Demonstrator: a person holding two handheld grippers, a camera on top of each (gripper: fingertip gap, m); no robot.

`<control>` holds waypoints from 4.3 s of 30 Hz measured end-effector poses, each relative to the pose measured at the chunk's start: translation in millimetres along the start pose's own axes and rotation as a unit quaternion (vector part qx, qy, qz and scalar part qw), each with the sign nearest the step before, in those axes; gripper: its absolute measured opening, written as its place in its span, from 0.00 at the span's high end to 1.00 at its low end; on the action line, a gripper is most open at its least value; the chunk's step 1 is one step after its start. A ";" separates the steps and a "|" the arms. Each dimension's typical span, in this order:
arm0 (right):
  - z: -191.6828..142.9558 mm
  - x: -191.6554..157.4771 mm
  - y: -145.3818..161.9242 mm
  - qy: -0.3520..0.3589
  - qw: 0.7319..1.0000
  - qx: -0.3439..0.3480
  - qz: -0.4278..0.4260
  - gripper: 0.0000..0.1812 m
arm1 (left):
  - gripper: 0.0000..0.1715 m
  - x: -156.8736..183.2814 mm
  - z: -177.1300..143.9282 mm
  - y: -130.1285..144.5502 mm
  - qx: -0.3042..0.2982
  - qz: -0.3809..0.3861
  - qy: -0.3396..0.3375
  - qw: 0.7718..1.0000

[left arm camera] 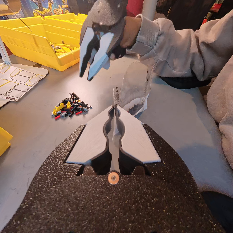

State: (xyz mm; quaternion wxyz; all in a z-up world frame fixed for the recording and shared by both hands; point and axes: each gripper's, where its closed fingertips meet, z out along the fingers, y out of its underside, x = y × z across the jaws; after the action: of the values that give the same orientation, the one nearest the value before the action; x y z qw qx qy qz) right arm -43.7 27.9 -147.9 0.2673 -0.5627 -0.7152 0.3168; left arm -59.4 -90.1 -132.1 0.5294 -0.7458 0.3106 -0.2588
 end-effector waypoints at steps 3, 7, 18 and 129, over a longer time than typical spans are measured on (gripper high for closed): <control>22.6 13.7 35.8 0.014 0.998 -0.052 0.023 0.88 | 1.00 -0.3 0.5 1.3 -0.002 -0.001 0.001 1.000; 33.8 34.5 42.4 0.052 0.997 -0.044 0.038 0.85 | 1.00 -0.8 0.1 0.7 0.000 -0.002 0.001 1.000; 47.4 38.7 42.6 0.031 0.997 -0.063 0.044 0.89 | 1.00 -0.7 2.3 2.7 -0.002 -0.006 0.003 1.000; 44.6 5.7 40.7 -0.005 0.997 -0.069 0.025 0.95 | 1.00 -2.7 1.6 3.0 -0.002 -0.007 -0.003 1.000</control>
State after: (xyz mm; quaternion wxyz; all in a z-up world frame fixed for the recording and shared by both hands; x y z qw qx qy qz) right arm -52.1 33.4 -207.7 0.2163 -0.5960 -0.7224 0.2759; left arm -60.7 -87.9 -135.6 0.5275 -0.7496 0.3044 -0.2591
